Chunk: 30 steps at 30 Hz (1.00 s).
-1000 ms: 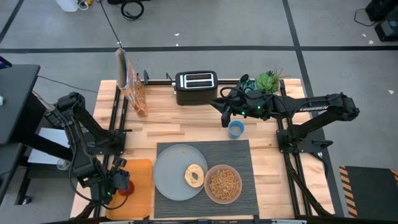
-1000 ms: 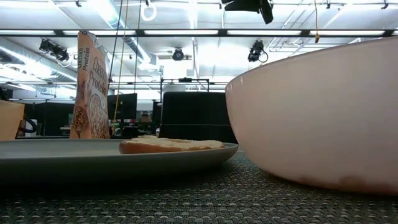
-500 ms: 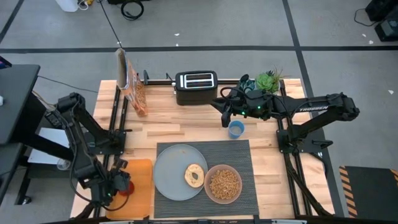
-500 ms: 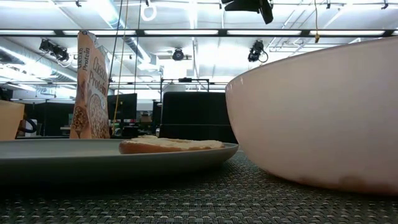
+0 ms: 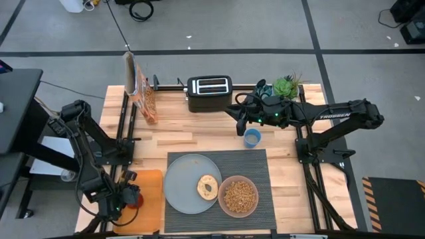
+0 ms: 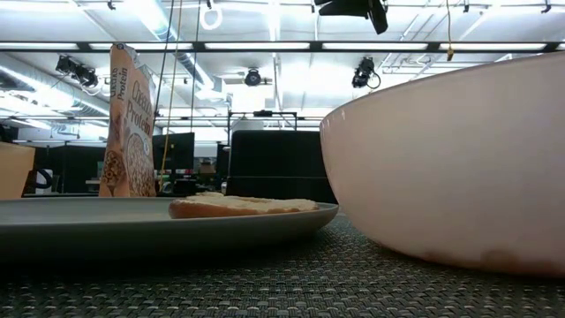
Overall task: Arrange a breakfast setting
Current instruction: Put the red apple on the gray plate
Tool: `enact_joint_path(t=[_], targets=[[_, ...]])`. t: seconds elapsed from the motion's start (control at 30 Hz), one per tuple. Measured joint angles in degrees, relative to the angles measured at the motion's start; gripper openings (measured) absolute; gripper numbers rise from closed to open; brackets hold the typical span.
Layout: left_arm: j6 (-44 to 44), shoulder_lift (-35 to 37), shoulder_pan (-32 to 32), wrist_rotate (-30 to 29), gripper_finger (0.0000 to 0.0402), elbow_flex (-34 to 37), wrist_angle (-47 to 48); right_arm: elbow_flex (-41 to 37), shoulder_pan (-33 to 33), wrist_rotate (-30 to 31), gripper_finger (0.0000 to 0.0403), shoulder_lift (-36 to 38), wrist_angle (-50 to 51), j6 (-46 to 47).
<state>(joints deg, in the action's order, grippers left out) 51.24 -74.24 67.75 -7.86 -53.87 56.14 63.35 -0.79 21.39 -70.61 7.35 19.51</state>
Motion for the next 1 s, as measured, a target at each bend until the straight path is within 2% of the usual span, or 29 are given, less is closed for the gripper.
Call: enact_joint_path(t=[0.23, 0.4, 0.63, 0.77, 1.0], targets=[[0.0, 0.0, 0.0, 0.1, 0.0046, 0.0, 0.1, 0.0, 0.0, 0.0, 0.0103, 0.0, 0.0, -0.1], [0.0, 0.0, 0.0, 0.2, 0.0023, 0.0, 0.7, 0.0, 0.0, 0.0, 0.0103, 0.0, 0.0, -0.2], [0.6, 0.0, 0.0, 0.5, 0.0018, 0.0, 1.4, 0.0, 0.0, 0.0, 0.0103, 0.0, 0.0, -0.2], [0.6, 0.0, -0.1, 3.3, 0.0017, -0.2, 1.4, 0.0, 0.0, -0.3, 0.0103, 0.0, 0.0, -0.2], [0.2, 1.4, -0.2, 4.9, 0.0015, -3.5, 1.9, 0.0, 0.0, -0.4, 0.0103, 0.0, 0.0, -0.2]])
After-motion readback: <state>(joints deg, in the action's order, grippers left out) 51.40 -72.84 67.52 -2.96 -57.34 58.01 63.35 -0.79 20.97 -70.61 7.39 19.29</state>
